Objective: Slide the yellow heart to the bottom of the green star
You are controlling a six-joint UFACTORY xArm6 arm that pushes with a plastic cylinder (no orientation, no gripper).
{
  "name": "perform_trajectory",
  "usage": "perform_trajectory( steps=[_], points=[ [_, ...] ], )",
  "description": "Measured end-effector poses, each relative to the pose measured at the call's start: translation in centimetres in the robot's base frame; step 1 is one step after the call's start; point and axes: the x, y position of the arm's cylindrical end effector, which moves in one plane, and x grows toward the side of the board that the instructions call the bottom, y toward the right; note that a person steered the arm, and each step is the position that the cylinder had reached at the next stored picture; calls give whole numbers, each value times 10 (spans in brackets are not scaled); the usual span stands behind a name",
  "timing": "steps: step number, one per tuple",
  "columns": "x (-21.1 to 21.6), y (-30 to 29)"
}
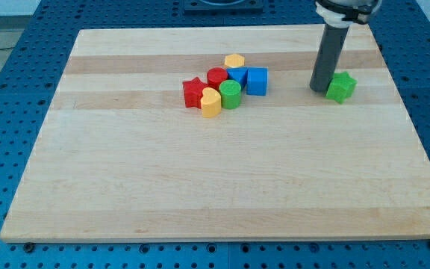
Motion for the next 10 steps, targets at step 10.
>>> perform_trajectory(
  steps=[10],
  points=[
    [47, -140]
  ],
)
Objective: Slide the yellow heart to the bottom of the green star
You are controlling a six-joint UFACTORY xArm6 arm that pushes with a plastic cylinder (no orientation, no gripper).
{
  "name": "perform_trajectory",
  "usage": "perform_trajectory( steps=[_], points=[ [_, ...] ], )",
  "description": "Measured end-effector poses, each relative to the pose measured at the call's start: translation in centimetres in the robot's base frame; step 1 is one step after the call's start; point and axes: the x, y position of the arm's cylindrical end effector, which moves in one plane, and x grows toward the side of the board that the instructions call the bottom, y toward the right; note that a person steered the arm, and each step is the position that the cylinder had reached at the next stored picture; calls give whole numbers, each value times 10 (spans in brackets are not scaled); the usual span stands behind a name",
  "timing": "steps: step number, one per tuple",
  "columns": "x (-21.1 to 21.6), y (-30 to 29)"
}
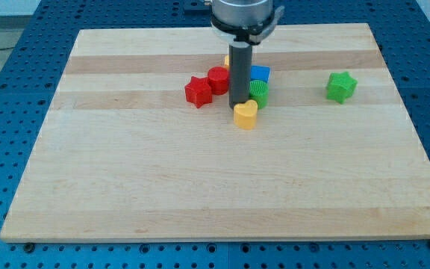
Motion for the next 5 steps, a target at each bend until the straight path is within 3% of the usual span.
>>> perform_trajectory(
  steps=[3, 4, 5],
  points=[
    [40, -15],
    [64, -4],
    [64, 35]
  ],
)
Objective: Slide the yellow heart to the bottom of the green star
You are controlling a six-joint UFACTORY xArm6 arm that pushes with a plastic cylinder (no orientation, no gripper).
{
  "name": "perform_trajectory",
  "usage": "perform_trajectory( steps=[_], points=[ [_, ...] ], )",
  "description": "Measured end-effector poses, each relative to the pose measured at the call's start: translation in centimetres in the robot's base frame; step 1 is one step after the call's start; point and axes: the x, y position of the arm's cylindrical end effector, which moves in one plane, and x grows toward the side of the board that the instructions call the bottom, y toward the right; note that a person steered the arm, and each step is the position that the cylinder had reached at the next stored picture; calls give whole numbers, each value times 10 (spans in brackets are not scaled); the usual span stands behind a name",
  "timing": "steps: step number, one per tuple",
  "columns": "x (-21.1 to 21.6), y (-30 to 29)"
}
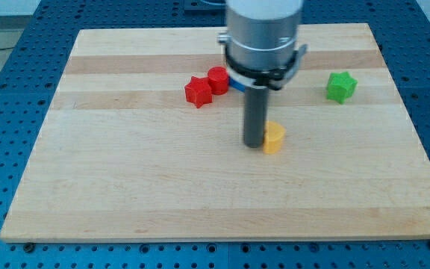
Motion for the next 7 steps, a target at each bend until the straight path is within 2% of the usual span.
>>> perform_trajectory(
  steps=[1, 2, 5, 7],
  points=[
    [-2, 53],
    [4, 76],
    [31, 119],
    [31, 157]
  ],
)
